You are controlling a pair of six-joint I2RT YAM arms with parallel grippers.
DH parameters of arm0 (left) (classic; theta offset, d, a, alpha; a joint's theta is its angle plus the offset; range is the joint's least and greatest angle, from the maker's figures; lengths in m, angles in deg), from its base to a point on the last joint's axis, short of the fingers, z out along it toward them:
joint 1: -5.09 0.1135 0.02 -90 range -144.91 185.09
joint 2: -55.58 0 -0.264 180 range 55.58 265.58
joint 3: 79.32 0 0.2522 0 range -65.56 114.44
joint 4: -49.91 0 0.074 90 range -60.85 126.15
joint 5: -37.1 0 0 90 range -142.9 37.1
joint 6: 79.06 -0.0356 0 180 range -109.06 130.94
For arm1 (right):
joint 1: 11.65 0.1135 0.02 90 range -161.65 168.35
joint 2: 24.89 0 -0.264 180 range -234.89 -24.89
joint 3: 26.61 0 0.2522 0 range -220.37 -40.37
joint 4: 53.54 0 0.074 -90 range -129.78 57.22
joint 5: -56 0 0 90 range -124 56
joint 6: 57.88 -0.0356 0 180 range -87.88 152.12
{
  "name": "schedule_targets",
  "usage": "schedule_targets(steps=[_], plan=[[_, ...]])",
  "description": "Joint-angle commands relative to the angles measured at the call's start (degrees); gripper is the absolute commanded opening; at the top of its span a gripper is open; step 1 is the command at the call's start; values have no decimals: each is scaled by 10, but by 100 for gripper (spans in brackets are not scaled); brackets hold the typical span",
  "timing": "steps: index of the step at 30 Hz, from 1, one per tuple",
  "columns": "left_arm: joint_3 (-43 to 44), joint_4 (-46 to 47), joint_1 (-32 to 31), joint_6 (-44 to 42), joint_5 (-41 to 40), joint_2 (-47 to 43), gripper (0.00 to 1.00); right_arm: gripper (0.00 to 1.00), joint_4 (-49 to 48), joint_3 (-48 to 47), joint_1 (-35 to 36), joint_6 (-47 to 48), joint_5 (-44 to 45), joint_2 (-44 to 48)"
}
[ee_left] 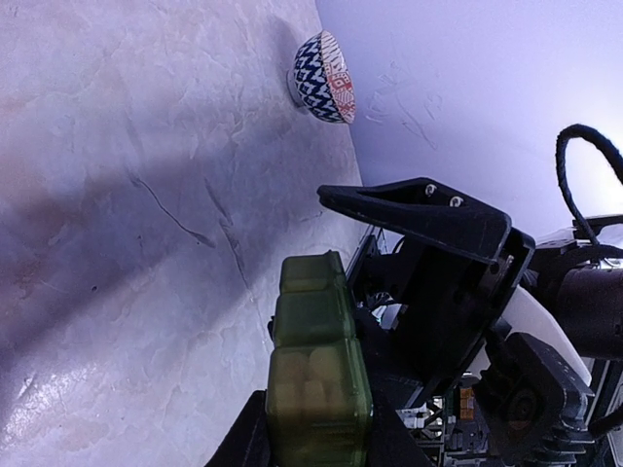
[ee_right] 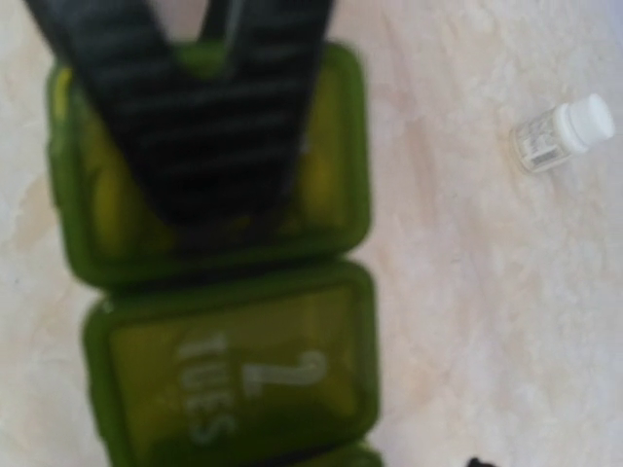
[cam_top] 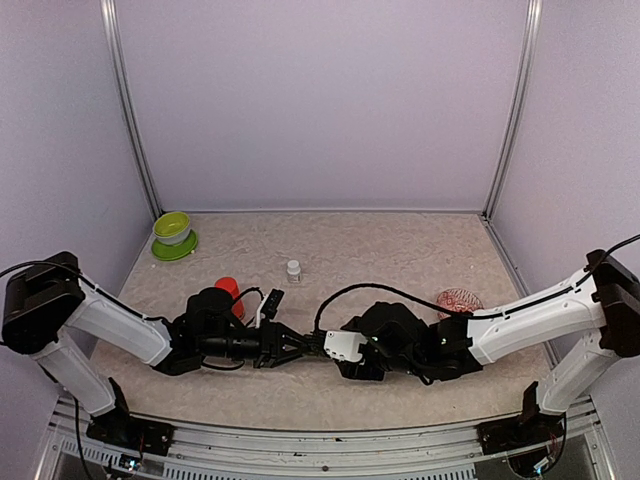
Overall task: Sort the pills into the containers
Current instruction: Open the lid of the pill container.
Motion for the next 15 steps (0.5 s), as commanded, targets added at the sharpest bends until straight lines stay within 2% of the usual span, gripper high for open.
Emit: schedule_targets(steps=[1, 7, 15], plan=[[5, 15, 2, -5, 6, 4, 27, 63, -37, 10, 8, 23, 23, 18], [11, 23, 2, -1, 12, 14, 28, 54, -65, 21, 23, 39, 45, 12], [15, 21, 3, -1, 13, 17, 28, 27, -77, 26, 34, 48, 68, 6]])
